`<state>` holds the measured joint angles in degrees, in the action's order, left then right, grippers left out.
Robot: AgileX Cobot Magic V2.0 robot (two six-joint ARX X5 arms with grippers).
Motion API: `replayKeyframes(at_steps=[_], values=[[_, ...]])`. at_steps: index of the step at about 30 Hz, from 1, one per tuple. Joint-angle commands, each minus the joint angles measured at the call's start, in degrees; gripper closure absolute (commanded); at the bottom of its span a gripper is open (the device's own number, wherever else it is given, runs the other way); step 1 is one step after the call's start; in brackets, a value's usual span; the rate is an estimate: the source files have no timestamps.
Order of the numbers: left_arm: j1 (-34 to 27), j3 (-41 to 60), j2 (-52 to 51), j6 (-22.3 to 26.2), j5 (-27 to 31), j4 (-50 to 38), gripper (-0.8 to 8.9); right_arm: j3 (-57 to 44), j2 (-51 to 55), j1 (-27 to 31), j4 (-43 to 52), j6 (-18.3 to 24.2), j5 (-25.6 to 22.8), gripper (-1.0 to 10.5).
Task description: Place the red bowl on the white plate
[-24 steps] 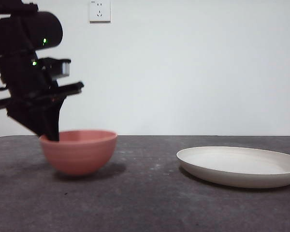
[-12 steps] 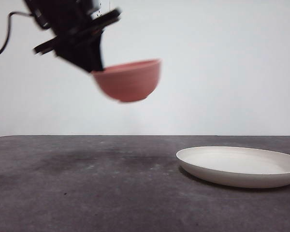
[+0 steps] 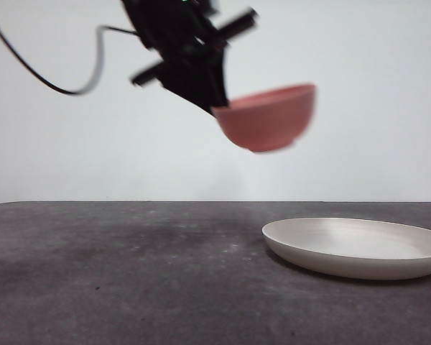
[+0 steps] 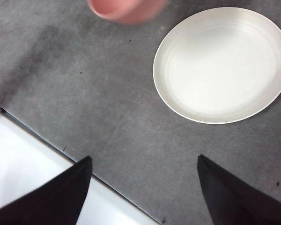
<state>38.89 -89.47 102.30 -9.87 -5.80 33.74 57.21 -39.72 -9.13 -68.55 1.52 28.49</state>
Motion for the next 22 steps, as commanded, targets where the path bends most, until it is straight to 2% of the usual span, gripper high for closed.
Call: replayKeyframes(at_steps=[1,11,22], values=[[1.9,-4.2,4.7,-0.3,0.1,-0.3,8.04,1.4,-0.2,-0.2,0.2,-1.1,0.0,5.9],[5.7,-11.6,17.7,-0.2,0.1,-0.6,8.04,2.4,1.0,-0.2,-1.0,-1.5,-0.1,5.9],[7.2,-11.8,23.3,-0.1,0.1,-1.9,8.04,2.4,2.1,-0.2,-1.9,-1.6,-1.8,5.9]])
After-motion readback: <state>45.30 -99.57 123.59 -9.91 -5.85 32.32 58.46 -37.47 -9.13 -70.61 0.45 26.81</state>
